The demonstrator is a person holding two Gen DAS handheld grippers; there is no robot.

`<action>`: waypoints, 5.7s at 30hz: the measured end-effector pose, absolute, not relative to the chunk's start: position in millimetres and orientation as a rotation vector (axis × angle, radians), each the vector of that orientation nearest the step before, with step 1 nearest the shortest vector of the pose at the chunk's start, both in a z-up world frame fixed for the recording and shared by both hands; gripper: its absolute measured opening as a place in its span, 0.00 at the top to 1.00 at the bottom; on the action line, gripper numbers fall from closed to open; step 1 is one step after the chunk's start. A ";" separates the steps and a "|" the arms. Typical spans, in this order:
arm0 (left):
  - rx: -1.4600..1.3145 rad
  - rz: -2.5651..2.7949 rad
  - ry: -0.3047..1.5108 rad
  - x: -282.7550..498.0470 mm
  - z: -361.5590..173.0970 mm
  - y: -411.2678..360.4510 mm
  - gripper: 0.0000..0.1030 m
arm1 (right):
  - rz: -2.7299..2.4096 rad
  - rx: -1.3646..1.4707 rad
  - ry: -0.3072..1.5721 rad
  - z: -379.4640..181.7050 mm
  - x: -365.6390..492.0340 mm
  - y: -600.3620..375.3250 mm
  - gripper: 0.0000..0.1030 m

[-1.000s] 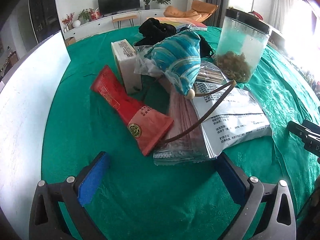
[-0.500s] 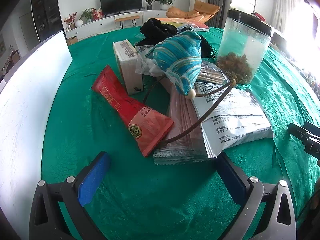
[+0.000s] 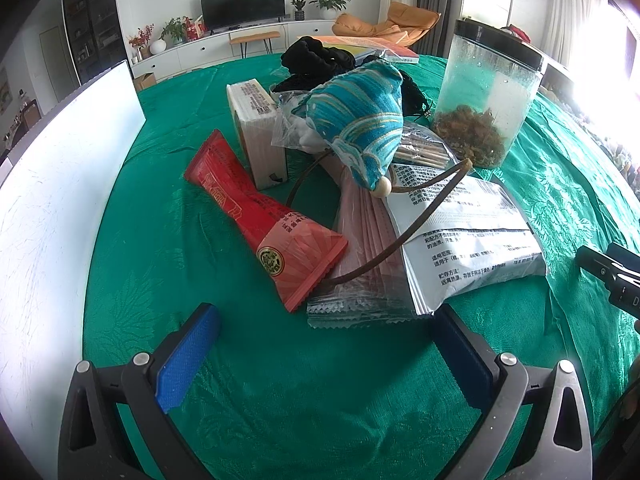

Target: Organize soft objects

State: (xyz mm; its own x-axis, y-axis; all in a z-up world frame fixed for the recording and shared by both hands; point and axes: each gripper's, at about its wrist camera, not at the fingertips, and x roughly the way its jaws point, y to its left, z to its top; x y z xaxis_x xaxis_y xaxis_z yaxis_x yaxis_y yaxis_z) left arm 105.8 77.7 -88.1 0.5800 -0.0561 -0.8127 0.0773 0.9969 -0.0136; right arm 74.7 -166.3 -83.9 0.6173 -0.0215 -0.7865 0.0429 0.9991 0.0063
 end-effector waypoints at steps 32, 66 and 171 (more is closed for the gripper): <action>0.024 -0.078 0.948 105.8 -88.1 77.9 0.00 | -0.038 0.025 0.905 -83.9 75.2 -166.3 0.14; 0.013 -0.052 0.964 80.2 -86.8 98.5 0.00 | 0.414 -0.124 0.762 -58.8 50.3 -94.0 0.15; 0.042 -0.104 0.938 130.1 -87.4 67.8 0.00 | -0.131 0.068 0.896 -83.7 87.4 -175.0 0.14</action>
State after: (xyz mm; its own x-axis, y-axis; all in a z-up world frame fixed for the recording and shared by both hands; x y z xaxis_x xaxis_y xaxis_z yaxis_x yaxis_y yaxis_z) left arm 130.1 67.8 -87.4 0.5871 -0.0712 -0.8064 0.1080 0.9941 -0.0091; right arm 87.4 -175.0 -83.7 0.6173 -0.0855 -0.7821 0.1426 0.9898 0.0044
